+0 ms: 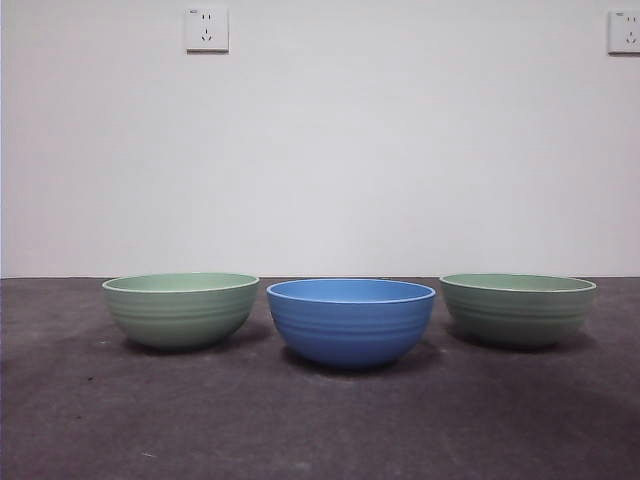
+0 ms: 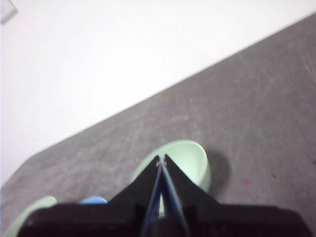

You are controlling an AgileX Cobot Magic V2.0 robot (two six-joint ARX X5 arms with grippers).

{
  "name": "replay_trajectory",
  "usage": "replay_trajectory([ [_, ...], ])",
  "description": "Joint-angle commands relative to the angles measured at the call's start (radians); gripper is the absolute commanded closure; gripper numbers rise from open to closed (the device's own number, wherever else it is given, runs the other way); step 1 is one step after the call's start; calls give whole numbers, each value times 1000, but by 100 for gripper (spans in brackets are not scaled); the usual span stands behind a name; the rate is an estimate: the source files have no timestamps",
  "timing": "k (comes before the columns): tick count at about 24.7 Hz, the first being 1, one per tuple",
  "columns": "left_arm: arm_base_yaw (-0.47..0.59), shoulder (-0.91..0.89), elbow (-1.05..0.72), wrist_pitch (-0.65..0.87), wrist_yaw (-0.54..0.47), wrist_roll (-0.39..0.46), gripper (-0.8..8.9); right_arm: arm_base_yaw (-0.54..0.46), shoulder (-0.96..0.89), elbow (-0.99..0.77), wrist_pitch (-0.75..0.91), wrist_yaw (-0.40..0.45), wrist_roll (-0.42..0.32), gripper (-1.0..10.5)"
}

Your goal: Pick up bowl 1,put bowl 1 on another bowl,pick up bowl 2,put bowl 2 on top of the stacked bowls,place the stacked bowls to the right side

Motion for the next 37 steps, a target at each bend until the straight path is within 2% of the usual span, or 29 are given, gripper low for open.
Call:
replay_trajectory([
  [1,2,29,69,-53,7,-15,821,2,62,86,-41,-26,13,959],
  [3,2,63,122,-91,35,-12,821,2,121,156,-89,-57,-10,959],
  [7,2,153,229,-147,138,4,821,2,257,307,-218,-159,-105,959],
  [12,2,288,371,-276,292,109,821,3,417,485,-392,-312,-223,958],
  [16,2,393,481,-414,393,207,821,3,528,613,-537,-396,-320,958],
  [21,1,505,591,-574,447,312,821,23,629,737,-710,-393,-398,958],
  [27,0,601,674,-747,447,426,821,53,689,788,-844,-391,-467,958],
  [30,0,626,686,-792,447,460,821,64,704,788,-882,-389,-486,958],
  [37,0,633,686,-801,444,461,810,68,718,788,-890,-387,-493,927],
])
